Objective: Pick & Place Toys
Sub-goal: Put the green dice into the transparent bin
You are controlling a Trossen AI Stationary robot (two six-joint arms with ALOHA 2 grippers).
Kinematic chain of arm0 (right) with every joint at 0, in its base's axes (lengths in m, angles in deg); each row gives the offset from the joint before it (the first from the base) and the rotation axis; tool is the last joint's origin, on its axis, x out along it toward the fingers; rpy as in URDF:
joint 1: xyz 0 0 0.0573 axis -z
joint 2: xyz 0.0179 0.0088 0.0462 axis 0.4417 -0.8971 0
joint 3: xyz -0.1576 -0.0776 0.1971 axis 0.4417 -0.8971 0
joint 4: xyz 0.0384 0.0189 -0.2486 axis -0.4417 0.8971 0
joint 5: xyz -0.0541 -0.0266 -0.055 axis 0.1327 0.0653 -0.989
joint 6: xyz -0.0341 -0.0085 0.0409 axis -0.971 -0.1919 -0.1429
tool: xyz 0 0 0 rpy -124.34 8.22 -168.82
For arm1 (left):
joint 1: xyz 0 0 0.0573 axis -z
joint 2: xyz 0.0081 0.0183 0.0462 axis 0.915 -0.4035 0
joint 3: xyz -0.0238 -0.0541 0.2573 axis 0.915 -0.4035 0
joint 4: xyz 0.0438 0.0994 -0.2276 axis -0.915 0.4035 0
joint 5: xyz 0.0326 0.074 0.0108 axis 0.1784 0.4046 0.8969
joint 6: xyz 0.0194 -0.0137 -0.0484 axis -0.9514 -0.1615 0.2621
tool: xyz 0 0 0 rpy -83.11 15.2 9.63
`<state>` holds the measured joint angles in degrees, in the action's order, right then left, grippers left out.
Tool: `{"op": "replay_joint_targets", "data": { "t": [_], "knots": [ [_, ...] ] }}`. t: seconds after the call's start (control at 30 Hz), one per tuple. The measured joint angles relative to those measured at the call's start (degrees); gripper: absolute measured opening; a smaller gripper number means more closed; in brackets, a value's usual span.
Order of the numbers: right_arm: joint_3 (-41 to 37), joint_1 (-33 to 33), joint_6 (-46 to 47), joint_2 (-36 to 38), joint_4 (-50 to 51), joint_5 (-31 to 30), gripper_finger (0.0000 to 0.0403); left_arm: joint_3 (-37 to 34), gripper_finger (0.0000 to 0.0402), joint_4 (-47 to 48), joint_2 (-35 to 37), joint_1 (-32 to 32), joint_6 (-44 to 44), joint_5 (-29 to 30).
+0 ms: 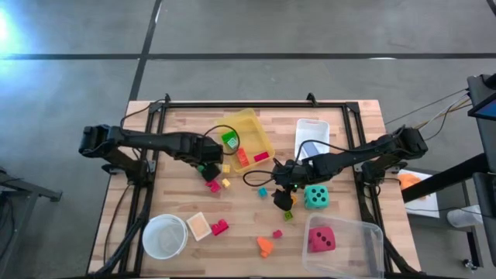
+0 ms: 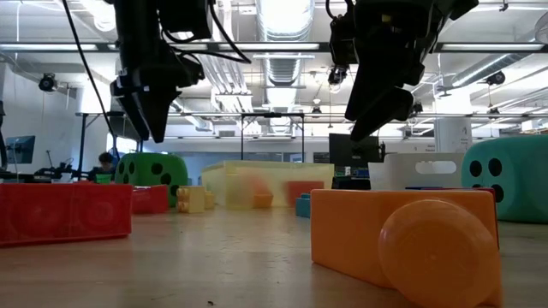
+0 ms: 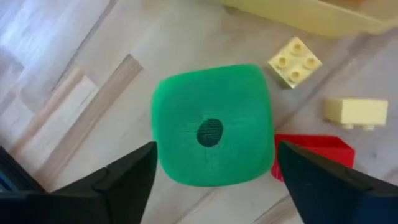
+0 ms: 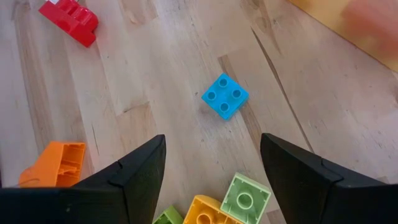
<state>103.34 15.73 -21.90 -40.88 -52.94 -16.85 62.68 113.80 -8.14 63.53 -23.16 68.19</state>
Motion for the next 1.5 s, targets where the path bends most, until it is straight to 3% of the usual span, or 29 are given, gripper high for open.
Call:
{"op": "replay_joint_targets", "data": {
  "t": [0.27, 0.57, 0.7, 0.93, 1.2, 1.5],
  "knots": [
    [0.00, 0.00, 0.02, 0.00, 0.00, 0.00, 0.0254, 0.07, 0.0298, -2.58, 0.02, -0.04, 0.59, 1.11],
    [0.00, 0.00, 0.02, 0.00, 0.00, 0.35, 0.0254, 0.02, 0.0393, -2.36, 0.04, -0.04, -2.41, -1.47],
    [0.00, -0.02, 0.02, 0.00, 0.00, 0.48, 0.0254, -0.02, 0.0360, -4.22, 0.04, -0.04, -6.81, -6.90],
    [0.00, -0.01, 0.02, -0.02, 0.00, 0.48, 0.0254, -0.02, 0.0323, -4.19, 0.05, -0.11, -4.82, -5.17],
    [0.00, -0.01, 0.02, -0.01, 0.00, 0.48, 0.0254, 0.00, 0.0321, -5.10, 0.07, -0.96, -5.15, -5.53],
    [0.00, 0.00, 0.02, 0.00, 0.02, 0.48, 0.0254, -0.02, 0.0336, -7.98, 0.07, -1.11, -3.92, -0.37]
  ]
}}
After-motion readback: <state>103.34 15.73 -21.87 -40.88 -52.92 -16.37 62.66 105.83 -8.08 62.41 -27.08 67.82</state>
